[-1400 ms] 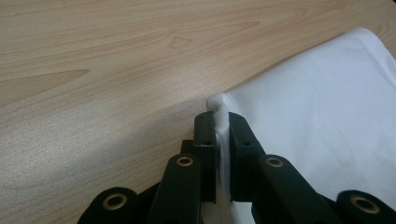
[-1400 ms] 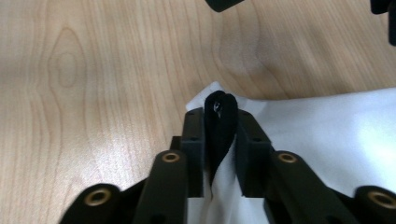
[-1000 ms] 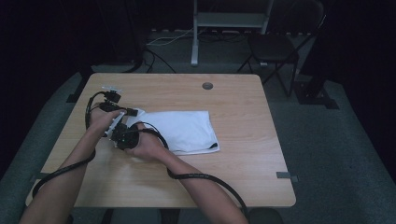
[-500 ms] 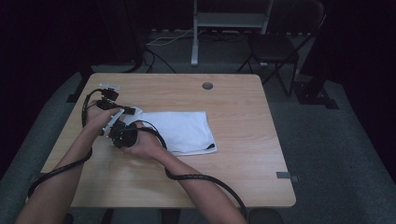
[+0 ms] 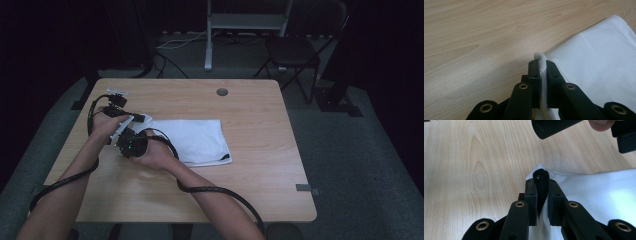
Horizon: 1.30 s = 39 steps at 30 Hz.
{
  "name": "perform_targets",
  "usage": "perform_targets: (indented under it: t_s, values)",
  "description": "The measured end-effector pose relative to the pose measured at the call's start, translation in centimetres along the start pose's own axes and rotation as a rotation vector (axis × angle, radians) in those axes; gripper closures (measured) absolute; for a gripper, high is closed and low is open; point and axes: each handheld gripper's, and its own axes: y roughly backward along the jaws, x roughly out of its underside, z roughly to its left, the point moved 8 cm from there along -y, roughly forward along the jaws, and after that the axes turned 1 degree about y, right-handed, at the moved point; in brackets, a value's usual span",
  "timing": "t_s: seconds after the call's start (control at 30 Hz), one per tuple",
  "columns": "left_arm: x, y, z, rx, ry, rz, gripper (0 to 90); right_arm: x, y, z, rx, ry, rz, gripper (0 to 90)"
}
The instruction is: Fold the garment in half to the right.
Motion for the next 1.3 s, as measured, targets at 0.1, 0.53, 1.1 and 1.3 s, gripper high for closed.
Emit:
perform_targets:
  t_s: [0.1, 0.53, 1.1, 1.3]
  values:
    - [-0.1, 0.0, 0.0, -0.001, 0.002, -0.005, 84.4, 0.0, 0.0, 0.0, -0.001, 0.002, 0.000, 81.0]
    - [-0.9, 0.8, -0.5, -0.018, -0.025, 0.000, 84.5, -0.7, 1.1, -0.2, -0.003, -0.011, -0.040, 81.1]
    - [-2.5, 2.5, -1.5, -0.046, -0.051, -0.001, 84.5, -2.1, 3.3, -0.2, 0.007, -0.017, -0.089, 81.2]
    - [-2.8, 3.0, -1.6, -0.058, -0.052, 0.002, 84.5, -3.0, 4.0, -0.1, 0.015, -0.005, -0.100, 81.2]
